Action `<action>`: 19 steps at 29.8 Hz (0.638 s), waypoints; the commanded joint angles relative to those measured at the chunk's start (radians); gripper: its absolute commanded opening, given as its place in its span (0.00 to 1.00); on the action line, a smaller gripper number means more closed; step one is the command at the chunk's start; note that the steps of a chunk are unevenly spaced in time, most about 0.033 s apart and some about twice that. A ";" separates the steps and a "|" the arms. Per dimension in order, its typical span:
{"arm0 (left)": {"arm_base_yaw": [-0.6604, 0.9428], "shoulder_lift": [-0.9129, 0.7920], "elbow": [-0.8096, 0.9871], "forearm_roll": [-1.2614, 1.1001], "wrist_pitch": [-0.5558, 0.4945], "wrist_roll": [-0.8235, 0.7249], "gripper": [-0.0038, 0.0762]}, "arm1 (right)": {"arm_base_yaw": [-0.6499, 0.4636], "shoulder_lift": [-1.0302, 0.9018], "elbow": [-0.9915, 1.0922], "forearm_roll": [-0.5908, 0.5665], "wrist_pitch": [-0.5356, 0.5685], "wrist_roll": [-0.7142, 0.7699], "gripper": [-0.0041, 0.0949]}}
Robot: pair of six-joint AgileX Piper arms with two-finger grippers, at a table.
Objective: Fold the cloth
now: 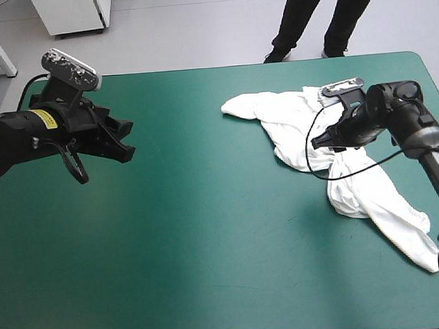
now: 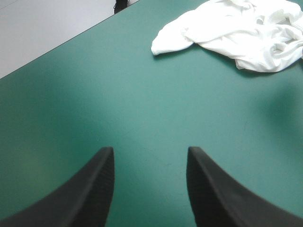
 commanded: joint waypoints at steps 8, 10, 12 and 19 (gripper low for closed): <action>0.000 -0.019 -0.023 -0.019 -0.044 -0.009 0.49 | -0.004 0.183 -0.218 0.062 -0.008 -0.020 0.48; 0.000 -0.019 -0.023 -0.019 -0.041 -0.009 0.49 | -0.004 0.216 -0.220 0.062 -0.007 -0.029 0.48; 0.000 -0.019 -0.023 -0.019 -0.041 -0.009 0.49 | -0.012 0.251 -0.220 0.062 -0.006 -0.034 0.48; 0.000 -0.019 -0.023 -0.019 -0.022 -0.009 0.49 | -0.053 0.336 -0.220 0.084 0.004 -0.056 0.55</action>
